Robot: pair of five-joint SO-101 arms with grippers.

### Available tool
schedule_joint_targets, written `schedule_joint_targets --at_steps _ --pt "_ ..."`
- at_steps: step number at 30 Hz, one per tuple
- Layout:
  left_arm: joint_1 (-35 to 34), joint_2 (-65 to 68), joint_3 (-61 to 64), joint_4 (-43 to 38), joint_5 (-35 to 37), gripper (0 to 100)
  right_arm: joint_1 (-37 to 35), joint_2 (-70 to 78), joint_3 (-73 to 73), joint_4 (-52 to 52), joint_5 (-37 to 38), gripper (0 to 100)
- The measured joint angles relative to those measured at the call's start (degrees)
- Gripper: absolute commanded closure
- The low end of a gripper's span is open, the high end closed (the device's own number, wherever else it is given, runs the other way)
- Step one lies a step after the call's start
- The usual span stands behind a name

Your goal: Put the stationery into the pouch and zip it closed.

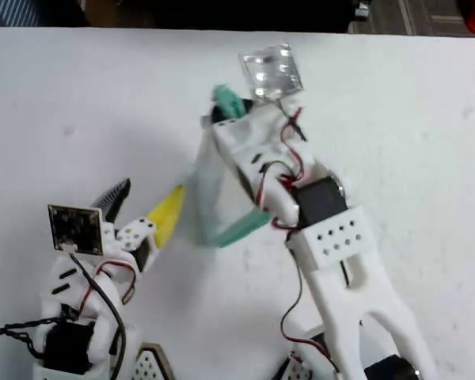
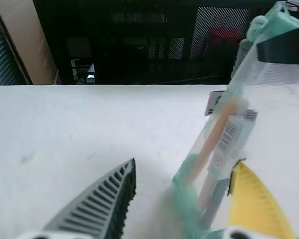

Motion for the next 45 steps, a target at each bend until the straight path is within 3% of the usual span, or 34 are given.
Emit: schedule_joint_targets --at_steps 19,41,45 --pt "0.00 -0.09 0.00 0.00 0.00 69 10.20 -5.71 25.93 -20.57 -0.26 98.1" --pt "0.00 -0.09 0.00 0.00 0.00 69 13.71 -5.89 28.66 -21.27 -0.26 98.1" --pt "0.00 -0.09 0.00 0.00 0.00 69 14.15 -5.89 30.86 -23.38 3.60 96.0"
